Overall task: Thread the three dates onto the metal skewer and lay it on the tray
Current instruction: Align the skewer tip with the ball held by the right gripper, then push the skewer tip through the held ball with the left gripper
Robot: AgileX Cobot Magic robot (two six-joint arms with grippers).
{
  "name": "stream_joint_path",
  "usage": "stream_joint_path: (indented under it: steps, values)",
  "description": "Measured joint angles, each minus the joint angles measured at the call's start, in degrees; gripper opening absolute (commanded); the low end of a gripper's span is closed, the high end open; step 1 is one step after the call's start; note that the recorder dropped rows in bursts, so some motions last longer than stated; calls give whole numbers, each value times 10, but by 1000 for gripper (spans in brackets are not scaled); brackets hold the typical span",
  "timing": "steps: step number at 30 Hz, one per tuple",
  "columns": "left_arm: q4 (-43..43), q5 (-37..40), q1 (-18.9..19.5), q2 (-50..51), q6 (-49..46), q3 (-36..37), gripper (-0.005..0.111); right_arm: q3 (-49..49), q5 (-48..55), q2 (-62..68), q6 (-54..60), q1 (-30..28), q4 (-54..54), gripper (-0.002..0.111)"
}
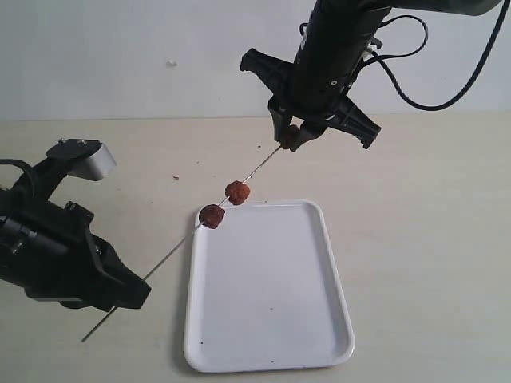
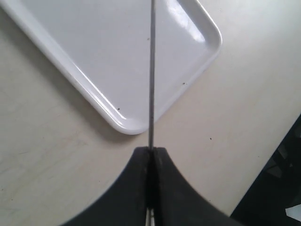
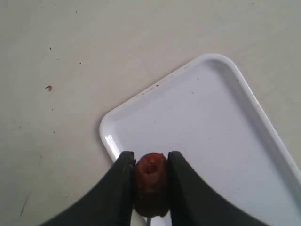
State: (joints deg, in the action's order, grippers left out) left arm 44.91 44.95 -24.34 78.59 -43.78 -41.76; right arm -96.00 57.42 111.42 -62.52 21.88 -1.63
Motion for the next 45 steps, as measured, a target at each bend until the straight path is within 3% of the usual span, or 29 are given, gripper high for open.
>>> stream_joint_path:
  steps: [23,34,45]
  values:
    - [40,0,0,37,-14,-18,0,0,-3,0,3,2,6,24]
    - [52,13,0,57,-9,-48,0,0,-8,0,-15,46,95,24]
    - [62,-2,0,61,-9,-61,0,0,-8,0,-36,86,114,24]
